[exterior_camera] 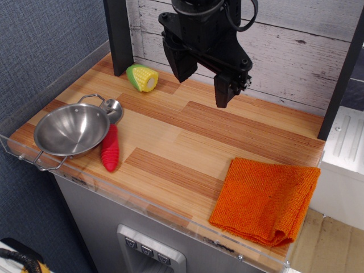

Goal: Pick up orange towel and place by red bowl

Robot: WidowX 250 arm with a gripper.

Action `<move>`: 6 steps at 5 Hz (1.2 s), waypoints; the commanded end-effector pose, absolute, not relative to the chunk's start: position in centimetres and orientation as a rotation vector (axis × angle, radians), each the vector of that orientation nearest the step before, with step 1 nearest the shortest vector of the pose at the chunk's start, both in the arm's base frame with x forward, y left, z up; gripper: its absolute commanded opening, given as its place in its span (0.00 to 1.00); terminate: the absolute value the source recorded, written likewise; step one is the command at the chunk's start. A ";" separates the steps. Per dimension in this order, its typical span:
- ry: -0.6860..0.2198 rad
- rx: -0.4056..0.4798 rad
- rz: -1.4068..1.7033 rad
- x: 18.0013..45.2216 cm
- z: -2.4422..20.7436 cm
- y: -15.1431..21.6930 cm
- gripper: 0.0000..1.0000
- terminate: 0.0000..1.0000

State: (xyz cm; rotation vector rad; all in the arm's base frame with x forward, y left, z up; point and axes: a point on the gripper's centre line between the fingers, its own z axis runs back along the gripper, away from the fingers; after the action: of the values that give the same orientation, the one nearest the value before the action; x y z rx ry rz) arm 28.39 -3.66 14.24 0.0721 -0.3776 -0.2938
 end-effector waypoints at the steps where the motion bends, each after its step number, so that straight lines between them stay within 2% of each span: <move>1: -0.378 0.072 -0.294 28.4 14.2 -3.7 1.00 0.00; 4: -0.412 0.043 -0.508 29.3 14.9 -13.4 1.00 0.00; 5: -0.396 0.023 -0.500 28.5 14.1 -13.9 1.00 0.00; 6: -0.373 0.030 -0.459 27.2 13.9 -12.4 1.00 0.00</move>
State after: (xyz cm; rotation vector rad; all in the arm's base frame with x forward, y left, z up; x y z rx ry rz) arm 27.00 -12.45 12.59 0.0379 -0.3317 -0.4659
